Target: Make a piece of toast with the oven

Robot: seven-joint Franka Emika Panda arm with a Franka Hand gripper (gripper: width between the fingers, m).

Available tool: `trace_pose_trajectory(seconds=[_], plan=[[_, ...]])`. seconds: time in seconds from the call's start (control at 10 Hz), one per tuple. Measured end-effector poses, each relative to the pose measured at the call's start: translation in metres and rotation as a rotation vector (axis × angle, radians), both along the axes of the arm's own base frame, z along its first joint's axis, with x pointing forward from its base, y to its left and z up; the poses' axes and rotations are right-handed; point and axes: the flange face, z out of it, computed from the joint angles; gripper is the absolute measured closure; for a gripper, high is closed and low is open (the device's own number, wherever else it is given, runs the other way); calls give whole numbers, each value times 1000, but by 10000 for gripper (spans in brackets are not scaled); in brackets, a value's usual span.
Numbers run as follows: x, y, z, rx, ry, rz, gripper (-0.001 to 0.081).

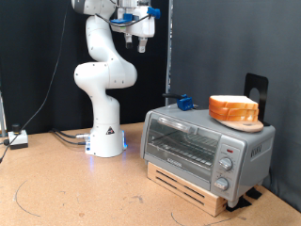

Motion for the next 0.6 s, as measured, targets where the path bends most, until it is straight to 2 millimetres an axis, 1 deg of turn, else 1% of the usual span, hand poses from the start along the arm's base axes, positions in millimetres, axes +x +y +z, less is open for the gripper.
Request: trace_pose_trajectory(seconds=[0.2, 0.3, 0.5, 0.6], plan=[[0, 0, 0, 0, 1, 2, 2], [0, 1, 0, 0, -1, 51, 2], [-3, 9, 4, 4, -14, 301, 2], [-5, 10, 4, 5, -6, 428, 2]])
